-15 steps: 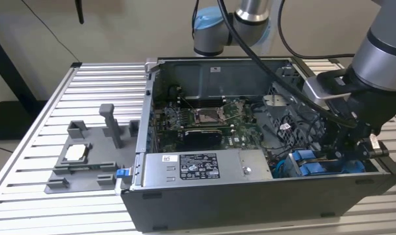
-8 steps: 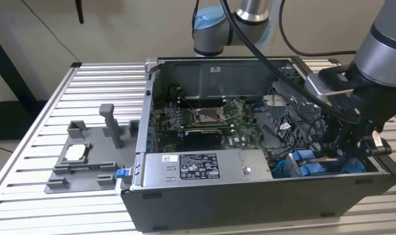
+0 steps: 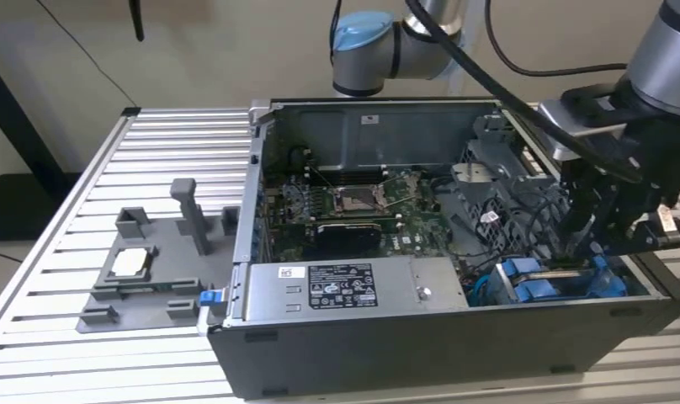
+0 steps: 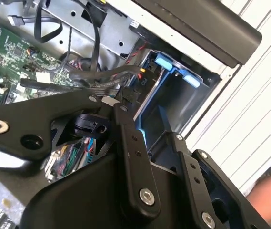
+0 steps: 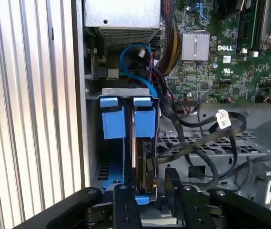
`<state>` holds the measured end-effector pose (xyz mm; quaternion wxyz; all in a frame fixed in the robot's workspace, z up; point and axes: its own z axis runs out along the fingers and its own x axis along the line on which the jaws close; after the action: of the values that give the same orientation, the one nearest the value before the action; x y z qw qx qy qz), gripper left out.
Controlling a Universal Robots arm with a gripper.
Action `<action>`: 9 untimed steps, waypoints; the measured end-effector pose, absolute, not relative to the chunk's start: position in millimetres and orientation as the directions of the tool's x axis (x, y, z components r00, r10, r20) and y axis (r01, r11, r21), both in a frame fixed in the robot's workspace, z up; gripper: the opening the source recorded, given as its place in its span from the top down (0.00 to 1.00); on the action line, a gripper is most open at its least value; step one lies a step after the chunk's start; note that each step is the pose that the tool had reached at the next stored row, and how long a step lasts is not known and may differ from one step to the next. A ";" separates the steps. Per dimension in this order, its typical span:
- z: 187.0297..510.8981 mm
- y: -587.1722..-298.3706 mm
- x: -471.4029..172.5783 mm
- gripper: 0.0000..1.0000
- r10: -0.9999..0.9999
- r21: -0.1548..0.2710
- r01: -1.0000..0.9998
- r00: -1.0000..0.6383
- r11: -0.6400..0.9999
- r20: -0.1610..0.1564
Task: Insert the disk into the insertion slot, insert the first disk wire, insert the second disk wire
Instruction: 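Insert the second disk wire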
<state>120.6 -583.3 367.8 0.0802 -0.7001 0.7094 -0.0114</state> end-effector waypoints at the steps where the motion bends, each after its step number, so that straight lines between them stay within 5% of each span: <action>1: 372.3 -583.3 120.6 0.62 -0.995 -0.128 -0.992 -0.007 0.019 -0.098; 9: 382.9 -583.3 120.6 0.62 -0.995 -0.128 -0.992 -0.007 0.019 -0.098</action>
<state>120.6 -583.3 382.9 0.0802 -0.7001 0.7094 -0.0114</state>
